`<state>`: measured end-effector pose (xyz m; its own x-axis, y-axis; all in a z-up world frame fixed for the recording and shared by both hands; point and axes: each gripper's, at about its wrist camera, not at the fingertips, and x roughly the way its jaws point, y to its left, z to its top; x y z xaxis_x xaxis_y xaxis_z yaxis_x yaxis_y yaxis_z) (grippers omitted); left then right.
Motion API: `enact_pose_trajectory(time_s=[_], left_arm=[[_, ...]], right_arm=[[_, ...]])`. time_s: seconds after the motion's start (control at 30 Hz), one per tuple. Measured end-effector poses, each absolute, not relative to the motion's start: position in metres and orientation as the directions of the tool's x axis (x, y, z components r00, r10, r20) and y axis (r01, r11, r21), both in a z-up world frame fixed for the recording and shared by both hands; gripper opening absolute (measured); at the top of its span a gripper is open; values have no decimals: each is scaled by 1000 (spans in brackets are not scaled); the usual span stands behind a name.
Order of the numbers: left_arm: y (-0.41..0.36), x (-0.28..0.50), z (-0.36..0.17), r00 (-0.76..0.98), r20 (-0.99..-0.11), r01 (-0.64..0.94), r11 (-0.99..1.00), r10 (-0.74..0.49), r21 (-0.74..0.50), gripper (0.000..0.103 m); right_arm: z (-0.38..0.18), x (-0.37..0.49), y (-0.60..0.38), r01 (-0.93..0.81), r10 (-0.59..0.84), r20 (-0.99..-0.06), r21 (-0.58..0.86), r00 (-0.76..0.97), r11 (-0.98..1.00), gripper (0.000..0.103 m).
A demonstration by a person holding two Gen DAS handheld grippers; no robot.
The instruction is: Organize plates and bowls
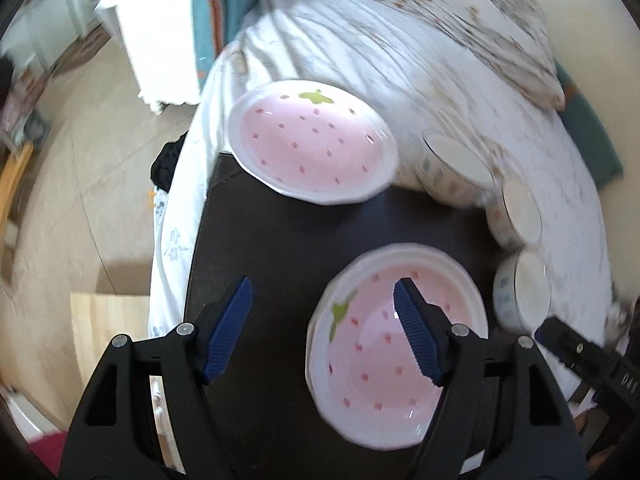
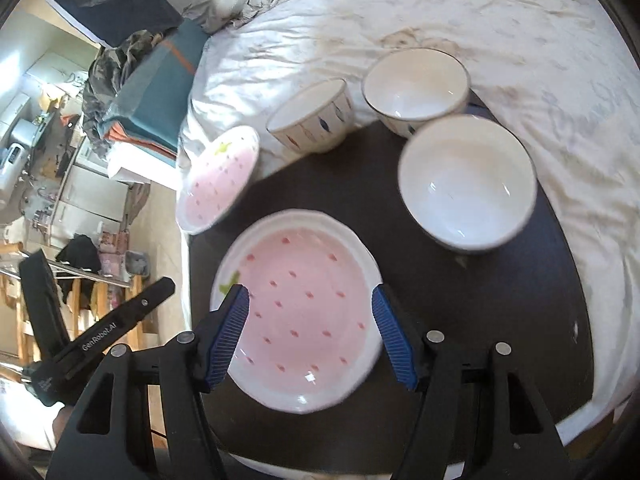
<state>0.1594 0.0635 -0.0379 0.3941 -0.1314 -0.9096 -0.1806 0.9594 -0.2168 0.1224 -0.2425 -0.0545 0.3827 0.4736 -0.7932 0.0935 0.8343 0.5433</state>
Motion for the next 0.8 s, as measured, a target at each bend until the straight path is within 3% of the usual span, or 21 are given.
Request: enact_pose_trajectory(time_s=[0.27, 0.8], left_arm=[[94, 206, -63, 389, -916, -312, 921, -99, -232, 71], [152, 271, -110, 361, -932, -449, 868, -41, -212, 70]], right_arm=[[-58, 183, -228, 88, 519, -773, 584, 364, 807, 67], [-130, 295, -144, 116, 539, -807, 575, 241, 810, 67]])
